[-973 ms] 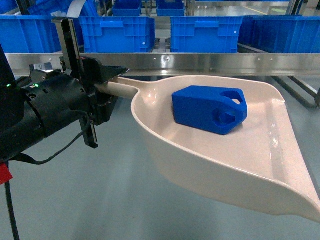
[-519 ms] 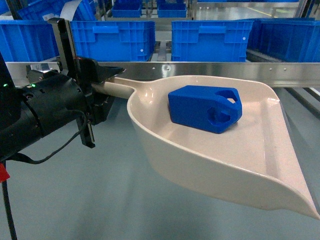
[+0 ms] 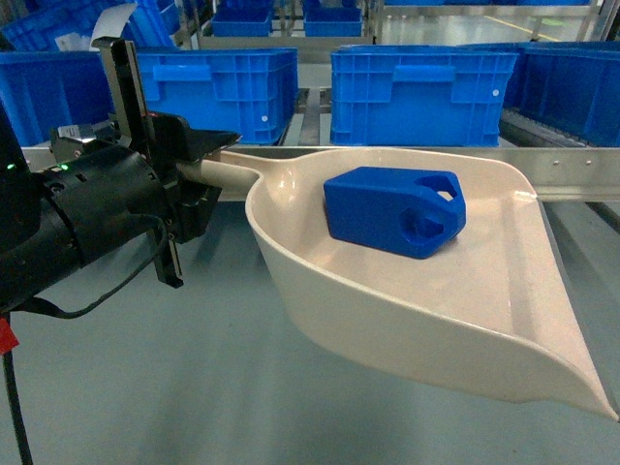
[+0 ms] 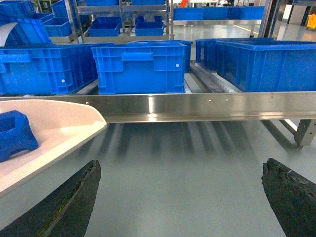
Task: Place part in tray to right shelf
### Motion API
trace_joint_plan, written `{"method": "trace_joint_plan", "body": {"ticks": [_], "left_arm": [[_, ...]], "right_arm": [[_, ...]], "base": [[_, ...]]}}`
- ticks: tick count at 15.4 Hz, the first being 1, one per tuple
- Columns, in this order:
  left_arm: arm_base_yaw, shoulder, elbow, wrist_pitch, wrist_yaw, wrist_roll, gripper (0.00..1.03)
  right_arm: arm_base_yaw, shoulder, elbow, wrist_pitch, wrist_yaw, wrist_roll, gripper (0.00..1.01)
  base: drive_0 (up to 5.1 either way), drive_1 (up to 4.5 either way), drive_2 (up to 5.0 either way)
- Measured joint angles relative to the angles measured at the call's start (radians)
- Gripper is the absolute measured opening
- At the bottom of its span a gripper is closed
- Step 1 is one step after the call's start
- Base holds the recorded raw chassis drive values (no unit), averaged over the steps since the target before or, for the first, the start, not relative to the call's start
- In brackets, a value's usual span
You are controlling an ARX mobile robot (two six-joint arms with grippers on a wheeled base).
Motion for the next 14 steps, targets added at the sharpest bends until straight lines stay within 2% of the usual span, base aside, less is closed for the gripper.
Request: {"method": "trace_joint_plan", "body": {"ticks": [14], "left_arm": [[0.000,0.000,0.000,0.002,0.001,0.000,0.13]], "right_arm": [[0.000,0.000,0.000,0.001,0.000,0.000,0.98]], "base": [[0.1,4.06,-3.9]]}}
